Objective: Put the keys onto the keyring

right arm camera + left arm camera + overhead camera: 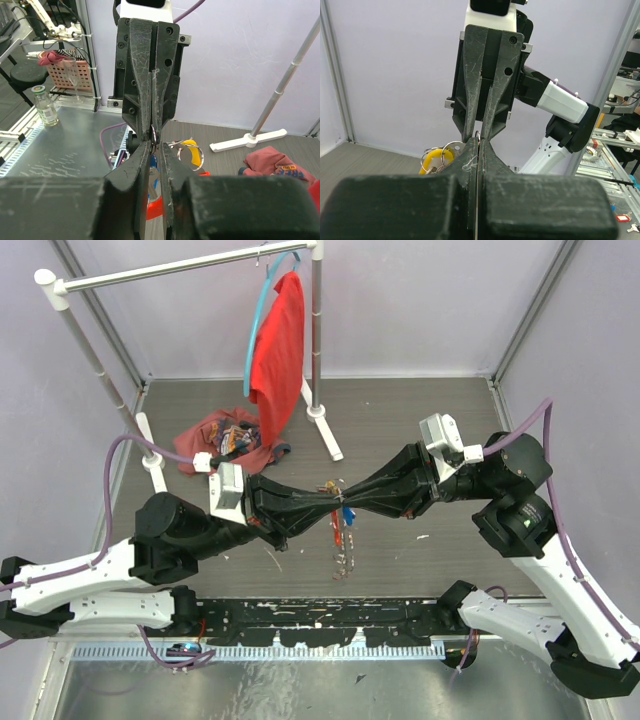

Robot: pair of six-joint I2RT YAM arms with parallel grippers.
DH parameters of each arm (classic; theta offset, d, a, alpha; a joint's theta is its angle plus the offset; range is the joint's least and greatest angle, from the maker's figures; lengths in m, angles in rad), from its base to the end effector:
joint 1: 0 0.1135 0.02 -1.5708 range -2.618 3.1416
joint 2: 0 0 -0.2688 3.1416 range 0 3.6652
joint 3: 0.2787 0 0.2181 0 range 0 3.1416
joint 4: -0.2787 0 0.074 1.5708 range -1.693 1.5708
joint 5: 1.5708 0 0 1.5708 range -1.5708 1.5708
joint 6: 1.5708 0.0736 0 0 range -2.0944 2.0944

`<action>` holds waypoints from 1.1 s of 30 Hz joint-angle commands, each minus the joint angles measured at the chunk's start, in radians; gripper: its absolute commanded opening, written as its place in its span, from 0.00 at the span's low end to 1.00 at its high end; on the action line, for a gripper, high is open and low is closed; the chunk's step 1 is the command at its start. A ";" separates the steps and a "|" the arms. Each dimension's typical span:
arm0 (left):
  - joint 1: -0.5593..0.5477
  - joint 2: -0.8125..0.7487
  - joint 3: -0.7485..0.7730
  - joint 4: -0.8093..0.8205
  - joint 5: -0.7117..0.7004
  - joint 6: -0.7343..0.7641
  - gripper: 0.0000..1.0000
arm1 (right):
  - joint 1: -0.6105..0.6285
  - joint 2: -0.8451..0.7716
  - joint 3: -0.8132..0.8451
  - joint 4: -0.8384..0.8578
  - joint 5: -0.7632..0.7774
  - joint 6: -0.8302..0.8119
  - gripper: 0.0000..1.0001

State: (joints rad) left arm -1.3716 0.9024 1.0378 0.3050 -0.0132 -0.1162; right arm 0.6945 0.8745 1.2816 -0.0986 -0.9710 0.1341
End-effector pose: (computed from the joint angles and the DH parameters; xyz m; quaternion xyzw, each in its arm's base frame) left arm 0.0379 -0.1827 0.4751 0.3100 0.4367 -0.5692 0.6238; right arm 0.0583 0.1276 0.4929 -0.5064 0.3973 0.5395 0.5428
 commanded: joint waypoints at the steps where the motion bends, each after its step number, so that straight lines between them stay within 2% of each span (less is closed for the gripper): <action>1: -0.001 -0.004 0.024 0.086 -0.005 0.001 0.00 | 0.000 -0.012 0.023 0.014 -0.006 -0.007 0.17; 8: -0.001 0.001 0.023 0.086 -0.004 0.000 0.00 | 0.000 -0.011 0.025 0.022 -0.013 0.003 0.01; 12: -0.001 0.001 0.027 0.065 -0.007 0.003 0.00 | 0.001 -0.010 0.055 -0.026 -0.007 -0.031 0.01; 14: -0.001 -0.009 0.031 0.023 -0.011 0.012 0.03 | 0.001 -0.003 0.104 -0.153 0.019 -0.098 0.01; 19: -0.001 -0.054 0.059 -0.163 -0.032 0.077 0.28 | 0.000 0.055 0.261 -0.495 0.076 -0.280 0.01; 21: -0.001 -0.068 0.091 -0.269 -0.042 0.115 0.34 | 0.001 0.083 0.328 -0.609 0.098 -0.334 0.01; 26: -0.001 -0.078 0.134 -0.467 -0.099 0.187 0.39 | 0.001 0.173 0.463 -0.864 0.190 -0.438 0.01; 30: -0.001 -0.075 0.150 -0.535 -0.125 0.211 0.39 | 0.003 0.266 0.564 -1.042 0.285 -0.503 0.01; 33: -0.001 -0.074 0.153 -0.570 -0.131 0.218 0.38 | 0.067 0.301 0.610 -1.092 0.456 -0.488 0.01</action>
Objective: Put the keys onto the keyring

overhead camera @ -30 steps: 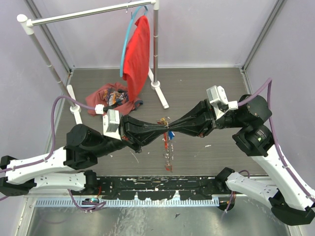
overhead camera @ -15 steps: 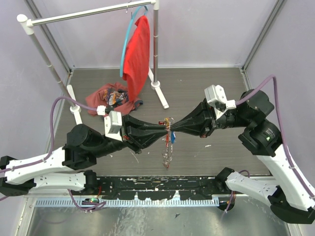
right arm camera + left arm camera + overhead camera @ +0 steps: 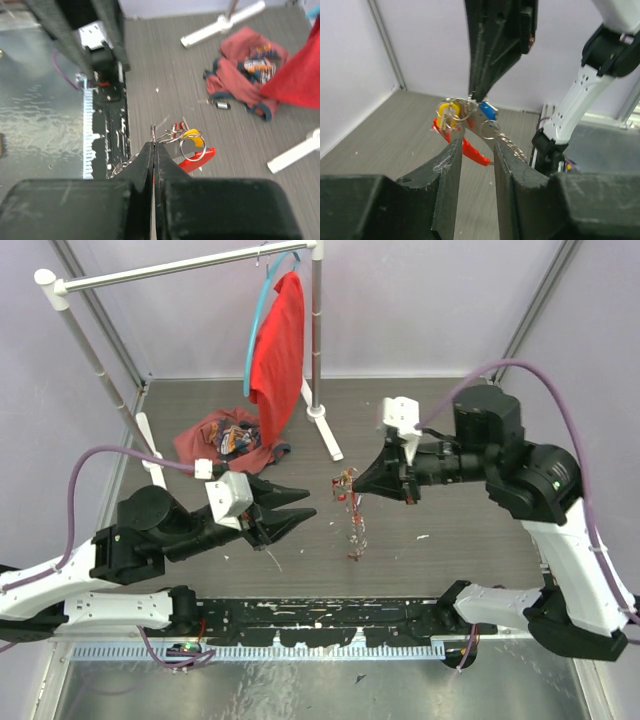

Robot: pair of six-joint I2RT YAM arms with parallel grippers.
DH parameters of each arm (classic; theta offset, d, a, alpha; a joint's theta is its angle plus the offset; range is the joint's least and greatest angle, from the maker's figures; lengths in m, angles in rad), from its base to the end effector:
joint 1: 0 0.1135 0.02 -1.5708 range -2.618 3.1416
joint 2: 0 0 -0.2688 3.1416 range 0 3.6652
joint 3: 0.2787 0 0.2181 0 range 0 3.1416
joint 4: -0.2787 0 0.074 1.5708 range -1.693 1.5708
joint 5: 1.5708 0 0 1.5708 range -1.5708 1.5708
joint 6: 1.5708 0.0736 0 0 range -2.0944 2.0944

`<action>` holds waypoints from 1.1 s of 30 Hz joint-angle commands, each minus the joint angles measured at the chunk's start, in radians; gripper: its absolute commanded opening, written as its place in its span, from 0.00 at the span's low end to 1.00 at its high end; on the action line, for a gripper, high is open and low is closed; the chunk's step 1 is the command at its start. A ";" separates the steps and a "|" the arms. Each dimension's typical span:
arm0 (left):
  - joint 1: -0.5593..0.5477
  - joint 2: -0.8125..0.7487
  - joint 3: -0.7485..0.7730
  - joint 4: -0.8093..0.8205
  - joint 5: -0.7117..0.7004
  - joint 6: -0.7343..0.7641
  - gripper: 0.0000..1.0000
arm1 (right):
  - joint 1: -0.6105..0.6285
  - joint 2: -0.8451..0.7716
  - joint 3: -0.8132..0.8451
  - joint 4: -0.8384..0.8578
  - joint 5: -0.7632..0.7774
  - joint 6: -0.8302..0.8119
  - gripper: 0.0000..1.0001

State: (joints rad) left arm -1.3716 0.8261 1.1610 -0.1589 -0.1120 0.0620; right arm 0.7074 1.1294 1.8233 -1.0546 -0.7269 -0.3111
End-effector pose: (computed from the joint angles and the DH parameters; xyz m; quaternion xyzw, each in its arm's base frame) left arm 0.0399 -0.1562 0.4625 0.3889 0.5116 -0.4376 0.6289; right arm 0.0812 0.1338 0.4912 -0.5513 0.5726 0.3913 0.4637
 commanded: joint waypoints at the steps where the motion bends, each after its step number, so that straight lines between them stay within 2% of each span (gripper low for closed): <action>1: -0.002 0.002 0.029 -0.114 -0.032 0.040 0.38 | 0.077 0.064 0.090 -0.169 0.266 -0.035 0.01; 8: -0.001 0.009 0.020 -0.151 -0.024 0.041 0.38 | 0.316 0.185 0.169 -0.303 0.610 0.056 0.01; 10: -0.001 0.011 0.014 -0.153 -0.020 0.044 0.38 | 0.373 0.196 0.176 -0.312 0.666 0.069 0.01; 18: -0.001 0.025 -0.011 -0.146 0.064 0.051 0.38 | 0.439 0.211 0.192 -0.292 0.645 0.053 0.01; 23: -0.001 0.051 -0.001 -0.164 0.107 0.059 0.42 | 0.450 0.179 0.162 -0.214 0.595 0.038 0.01; 33: -0.002 0.088 0.026 -0.183 0.117 0.062 0.47 | 0.475 0.139 0.115 -0.117 0.544 -0.008 0.01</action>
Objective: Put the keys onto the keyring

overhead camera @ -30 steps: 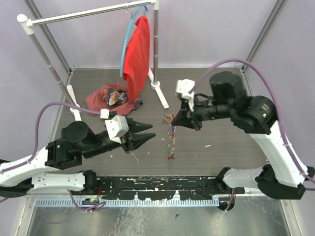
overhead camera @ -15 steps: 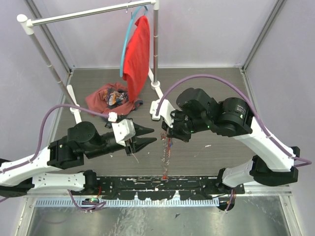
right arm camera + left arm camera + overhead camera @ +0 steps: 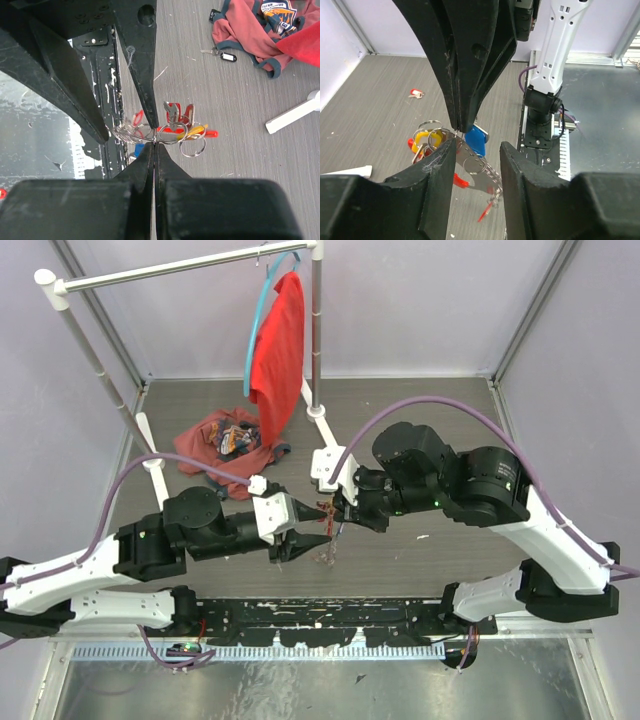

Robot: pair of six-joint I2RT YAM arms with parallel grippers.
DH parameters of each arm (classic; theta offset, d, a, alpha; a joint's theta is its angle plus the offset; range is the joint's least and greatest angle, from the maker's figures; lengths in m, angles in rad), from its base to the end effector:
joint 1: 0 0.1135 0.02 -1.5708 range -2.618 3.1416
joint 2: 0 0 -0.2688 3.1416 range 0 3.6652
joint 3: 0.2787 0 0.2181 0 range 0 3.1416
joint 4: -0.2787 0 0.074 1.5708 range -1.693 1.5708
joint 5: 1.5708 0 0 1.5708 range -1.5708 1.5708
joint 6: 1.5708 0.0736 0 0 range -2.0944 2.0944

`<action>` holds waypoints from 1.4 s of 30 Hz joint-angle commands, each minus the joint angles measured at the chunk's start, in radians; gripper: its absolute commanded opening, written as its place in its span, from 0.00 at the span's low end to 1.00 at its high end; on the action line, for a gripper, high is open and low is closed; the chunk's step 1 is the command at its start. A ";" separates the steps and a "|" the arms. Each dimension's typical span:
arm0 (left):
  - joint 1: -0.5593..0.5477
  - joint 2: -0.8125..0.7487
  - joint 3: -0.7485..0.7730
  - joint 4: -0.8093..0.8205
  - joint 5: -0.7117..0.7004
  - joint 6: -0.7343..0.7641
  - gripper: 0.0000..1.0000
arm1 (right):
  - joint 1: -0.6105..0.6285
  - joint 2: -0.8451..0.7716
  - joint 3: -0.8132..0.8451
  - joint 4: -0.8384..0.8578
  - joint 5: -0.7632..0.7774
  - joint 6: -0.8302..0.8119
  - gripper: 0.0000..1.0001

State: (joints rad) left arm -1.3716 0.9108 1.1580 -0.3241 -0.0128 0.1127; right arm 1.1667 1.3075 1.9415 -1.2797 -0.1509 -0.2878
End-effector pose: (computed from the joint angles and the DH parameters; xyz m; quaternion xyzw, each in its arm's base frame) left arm 0.0387 -0.1870 0.4240 0.4927 0.5437 -0.3962 0.5520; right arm 0.0687 0.1888 0.4573 -0.6184 0.6442 0.2504 0.3740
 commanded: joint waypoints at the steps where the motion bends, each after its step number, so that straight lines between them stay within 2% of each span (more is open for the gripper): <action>1: -0.001 0.003 0.028 -0.018 0.018 0.012 0.47 | 0.018 -0.043 -0.005 0.113 -0.036 -0.033 0.01; 9: -0.001 0.002 0.024 -0.004 0.004 0.010 0.44 | 0.033 -0.051 -0.021 0.121 -0.053 -0.036 0.01; 24: -0.001 -0.002 0.031 0.030 -0.022 0.004 0.45 | 0.041 -0.076 -0.052 0.120 -0.077 -0.038 0.01; 32: -0.001 0.024 0.050 0.005 0.014 -0.008 0.30 | 0.041 -0.111 -0.064 0.143 -0.078 -0.027 0.01; 38: 0.000 0.036 0.065 0.003 0.025 -0.011 0.24 | 0.042 -0.107 -0.078 0.135 -0.073 -0.023 0.01; 42: -0.001 0.038 0.067 0.013 0.033 -0.015 0.25 | 0.042 -0.108 -0.083 0.135 -0.070 -0.024 0.01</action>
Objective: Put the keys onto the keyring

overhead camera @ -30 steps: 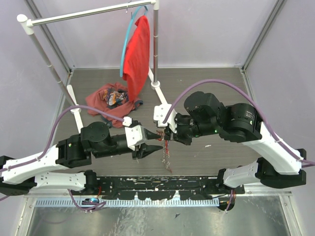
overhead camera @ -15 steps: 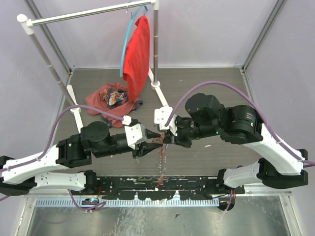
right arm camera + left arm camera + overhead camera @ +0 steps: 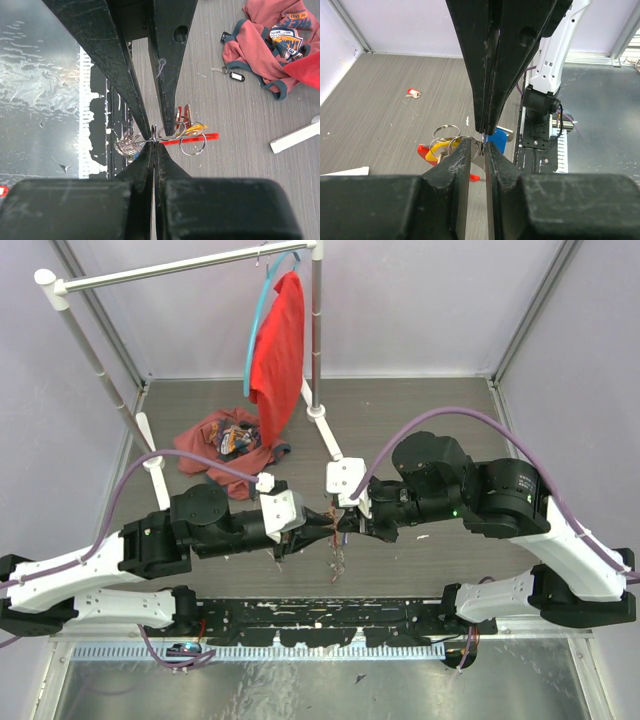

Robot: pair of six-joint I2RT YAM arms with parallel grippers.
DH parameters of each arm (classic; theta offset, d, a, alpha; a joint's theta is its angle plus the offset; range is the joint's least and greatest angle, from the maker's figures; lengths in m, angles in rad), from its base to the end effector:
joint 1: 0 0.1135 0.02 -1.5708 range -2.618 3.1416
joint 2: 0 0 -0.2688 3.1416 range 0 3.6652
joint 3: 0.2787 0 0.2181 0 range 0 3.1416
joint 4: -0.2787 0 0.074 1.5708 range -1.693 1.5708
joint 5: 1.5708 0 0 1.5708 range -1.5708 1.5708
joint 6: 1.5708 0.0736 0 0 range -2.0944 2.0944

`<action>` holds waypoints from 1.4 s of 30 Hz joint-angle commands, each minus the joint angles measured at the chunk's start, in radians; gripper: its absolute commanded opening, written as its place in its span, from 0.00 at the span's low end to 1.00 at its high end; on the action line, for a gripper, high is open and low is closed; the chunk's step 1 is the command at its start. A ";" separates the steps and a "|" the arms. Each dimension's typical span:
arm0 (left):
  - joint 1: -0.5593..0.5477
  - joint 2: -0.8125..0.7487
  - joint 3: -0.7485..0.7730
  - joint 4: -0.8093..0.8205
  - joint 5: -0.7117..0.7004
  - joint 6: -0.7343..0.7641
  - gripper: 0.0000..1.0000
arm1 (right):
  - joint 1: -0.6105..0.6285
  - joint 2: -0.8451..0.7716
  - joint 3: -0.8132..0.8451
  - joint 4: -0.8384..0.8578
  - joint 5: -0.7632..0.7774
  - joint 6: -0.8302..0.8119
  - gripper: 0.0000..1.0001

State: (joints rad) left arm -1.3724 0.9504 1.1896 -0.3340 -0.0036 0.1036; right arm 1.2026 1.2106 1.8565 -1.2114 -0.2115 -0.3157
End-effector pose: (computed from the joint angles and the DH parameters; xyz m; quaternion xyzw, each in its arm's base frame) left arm 0.0397 -0.1962 0.4262 0.4969 0.5481 -0.3977 0.5427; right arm 0.0503 0.1733 0.4610 -0.6367 0.5971 0.2891 0.3930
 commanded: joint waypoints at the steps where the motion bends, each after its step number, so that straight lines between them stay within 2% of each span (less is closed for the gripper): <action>1: 0.000 -0.002 0.036 0.025 0.025 -0.007 0.25 | 0.006 -0.011 0.001 0.067 -0.008 0.004 0.01; 13: -0.001 0.019 0.032 0.020 0.026 -0.008 0.23 | 0.006 -0.014 0.000 0.076 -0.011 0.006 0.01; 17: -0.001 0.024 0.036 0.017 0.015 -0.011 0.12 | 0.006 -0.012 -0.005 0.080 -0.013 0.006 0.01; 20: -0.001 0.026 0.040 0.019 0.009 -0.012 0.01 | 0.006 -0.015 -0.010 0.089 -0.013 0.007 0.01; 21: -0.001 0.025 0.041 0.019 0.004 -0.012 0.00 | 0.006 -0.016 -0.011 0.094 -0.014 0.008 0.01; 23: -0.001 0.025 0.042 0.020 -0.015 -0.018 0.00 | 0.006 -0.025 -0.017 0.115 -0.008 0.014 0.05; 27: -0.001 0.001 0.022 0.045 -0.058 -0.039 0.00 | 0.006 -0.063 -0.054 0.213 0.036 0.050 0.27; 30: -0.001 -0.026 -0.008 0.082 -0.087 -0.055 0.00 | 0.005 -0.097 -0.085 0.296 0.079 0.096 0.36; 37: -0.001 -0.085 -0.058 0.131 -0.117 -0.094 0.00 | 0.006 -0.213 -0.239 0.525 0.151 0.245 0.43; 42: -0.001 -0.164 -0.157 0.280 -0.139 -0.149 0.00 | 0.006 -0.270 -0.375 0.650 0.132 0.341 0.43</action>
State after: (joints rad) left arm -1.3724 0.8490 1.0977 -0.2340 -0.1116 0.0116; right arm 1.2034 0.9695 1.5585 -0.7513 -0.0883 -0.0845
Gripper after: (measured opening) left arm 0.010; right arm 0.429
